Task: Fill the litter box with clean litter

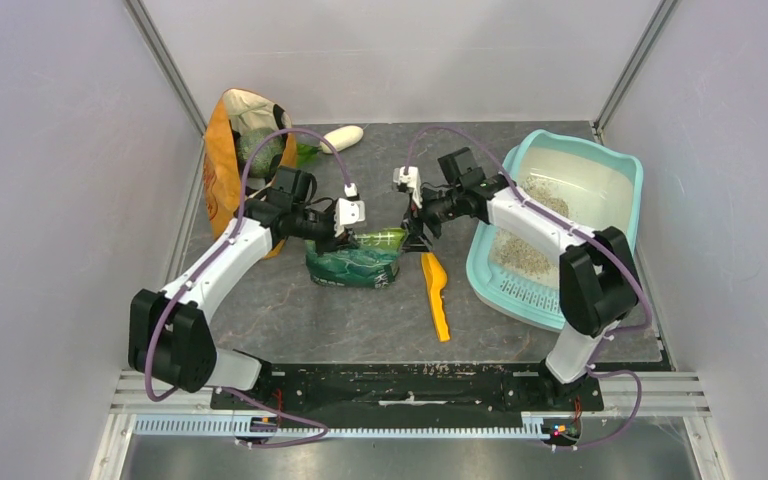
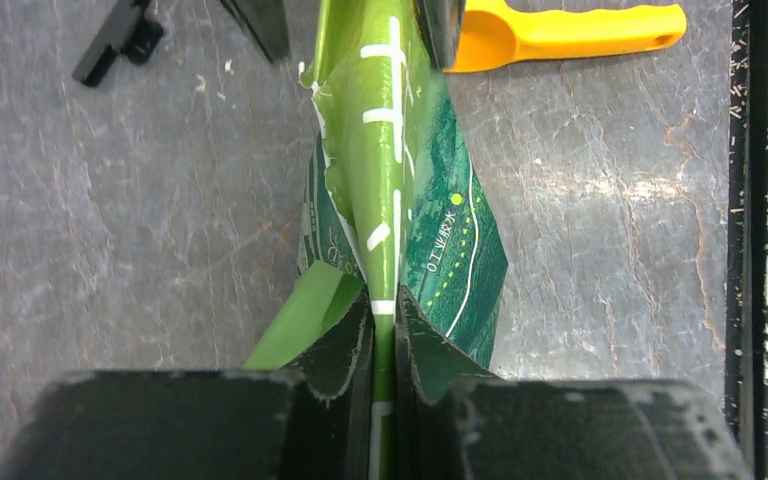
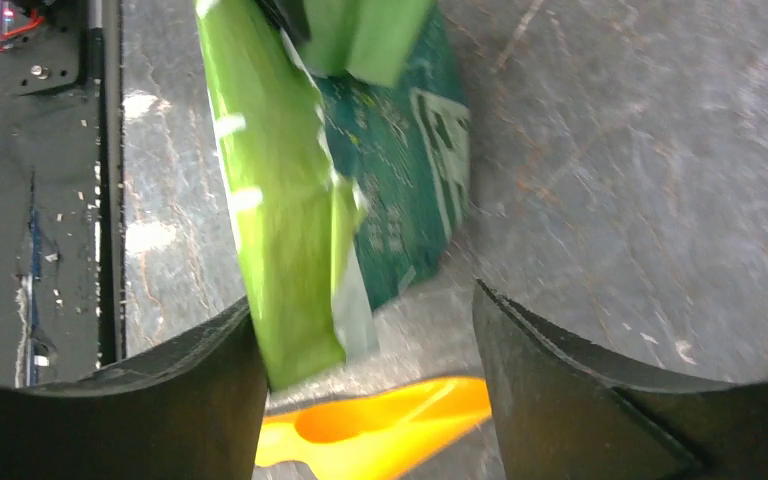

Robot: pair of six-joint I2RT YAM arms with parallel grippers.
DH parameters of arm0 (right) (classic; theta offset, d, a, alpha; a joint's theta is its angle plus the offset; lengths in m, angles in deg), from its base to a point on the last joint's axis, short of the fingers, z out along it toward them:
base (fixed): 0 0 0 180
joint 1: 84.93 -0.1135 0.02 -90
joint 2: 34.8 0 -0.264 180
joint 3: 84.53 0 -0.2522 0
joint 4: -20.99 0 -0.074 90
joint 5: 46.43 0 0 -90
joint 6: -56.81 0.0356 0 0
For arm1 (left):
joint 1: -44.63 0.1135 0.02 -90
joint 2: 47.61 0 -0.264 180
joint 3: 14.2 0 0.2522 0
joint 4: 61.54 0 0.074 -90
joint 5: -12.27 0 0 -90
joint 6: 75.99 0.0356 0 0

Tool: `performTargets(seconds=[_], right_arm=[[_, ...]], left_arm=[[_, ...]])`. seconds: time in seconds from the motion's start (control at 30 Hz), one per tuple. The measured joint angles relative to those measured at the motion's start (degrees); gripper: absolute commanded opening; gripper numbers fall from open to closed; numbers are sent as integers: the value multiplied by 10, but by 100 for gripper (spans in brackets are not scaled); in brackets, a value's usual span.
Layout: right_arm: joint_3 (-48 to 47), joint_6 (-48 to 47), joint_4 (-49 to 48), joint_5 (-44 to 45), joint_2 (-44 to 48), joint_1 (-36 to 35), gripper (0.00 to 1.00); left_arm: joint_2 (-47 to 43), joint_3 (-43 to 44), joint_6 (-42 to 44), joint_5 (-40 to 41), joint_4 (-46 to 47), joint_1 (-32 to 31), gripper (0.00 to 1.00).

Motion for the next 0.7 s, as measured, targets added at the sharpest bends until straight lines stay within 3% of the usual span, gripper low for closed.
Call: performTargets(seconds=[0.13,0.3,0.47,0.63,0.7], right_arm=[[27,23,-27,24,39,18,81],[65,28,-76,33,112,9,81],[66,2,-105,38,137,-15,80],[72,-24,-117,45,138,-43,61],[74,-37,-118,47,138,-54,58]], left_arm=[[-1,8,-27,17,-17,5,40],[-2,13,-38,19,-34,5,57],[-16,30,-37,33,-48,6,60],[-41,40,-18,55,-55,7,59],[-50,40,-2,65,-57,7,59]])
